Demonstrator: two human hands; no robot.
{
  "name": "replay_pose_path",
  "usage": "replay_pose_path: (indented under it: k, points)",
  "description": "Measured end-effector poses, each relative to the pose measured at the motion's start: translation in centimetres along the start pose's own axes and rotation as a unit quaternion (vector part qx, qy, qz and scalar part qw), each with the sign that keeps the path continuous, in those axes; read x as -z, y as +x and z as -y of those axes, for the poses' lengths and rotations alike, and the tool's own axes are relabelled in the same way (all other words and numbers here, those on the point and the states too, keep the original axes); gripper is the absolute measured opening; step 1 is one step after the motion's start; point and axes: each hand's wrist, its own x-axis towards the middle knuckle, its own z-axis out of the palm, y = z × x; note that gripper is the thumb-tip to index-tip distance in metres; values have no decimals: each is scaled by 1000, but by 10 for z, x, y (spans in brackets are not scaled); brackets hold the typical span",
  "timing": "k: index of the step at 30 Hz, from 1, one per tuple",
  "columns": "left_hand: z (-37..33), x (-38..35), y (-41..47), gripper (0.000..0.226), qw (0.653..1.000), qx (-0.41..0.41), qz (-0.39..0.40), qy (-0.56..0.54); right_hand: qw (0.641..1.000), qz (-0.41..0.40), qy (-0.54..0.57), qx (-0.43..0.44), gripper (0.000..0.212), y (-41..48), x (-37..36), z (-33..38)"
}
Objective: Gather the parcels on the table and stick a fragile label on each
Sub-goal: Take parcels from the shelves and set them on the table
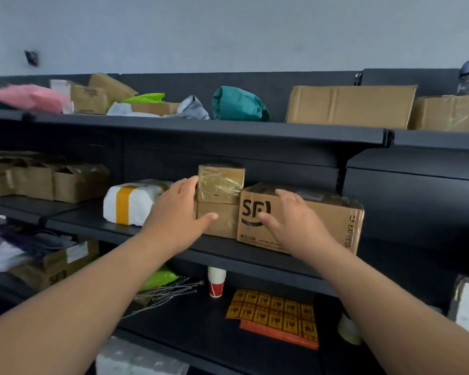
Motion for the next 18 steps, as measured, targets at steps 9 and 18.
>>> replay_pose_path:
  k: [9,18]
  points:
    - [44,-41,80,93,992,108,8,-67,999,16,30,-13,73,102,-44,-1]
    - [92,-80,168,99,979,79,82,-170,996,23,25,-87,82,180,-85,12]
